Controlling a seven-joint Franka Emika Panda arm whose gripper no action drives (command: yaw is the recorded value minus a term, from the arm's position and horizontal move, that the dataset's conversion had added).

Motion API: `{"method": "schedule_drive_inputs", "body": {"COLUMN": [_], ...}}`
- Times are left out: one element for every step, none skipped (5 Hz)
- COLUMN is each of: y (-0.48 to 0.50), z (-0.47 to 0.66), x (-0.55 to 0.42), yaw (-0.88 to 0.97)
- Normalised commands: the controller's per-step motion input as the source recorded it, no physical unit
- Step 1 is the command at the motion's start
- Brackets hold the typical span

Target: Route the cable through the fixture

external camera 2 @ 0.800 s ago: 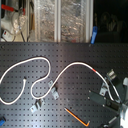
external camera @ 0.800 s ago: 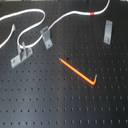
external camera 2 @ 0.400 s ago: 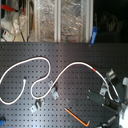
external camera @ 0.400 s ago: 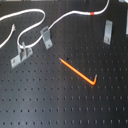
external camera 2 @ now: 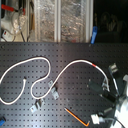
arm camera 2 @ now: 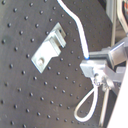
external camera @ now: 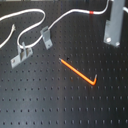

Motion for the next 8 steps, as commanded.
{"method": "schedule_drive_inputs", "body": {"y": [-0.110, -0.225, -0.338, -0.114, -0.016, 0.011, -0.201, 0.006], "z": [0.24, 0.28, 0.25, 0.01, -0.15, -0.03, 0.28, 0.00], "x": [-0.070, -0.132, -0.273, -0.333, -0.401, -0.185, -0.127, -0.010], "yaw": [0.36, -0.05, -0.15, 0.04, 0.15, 0.00, -0.35, 0.00]}}
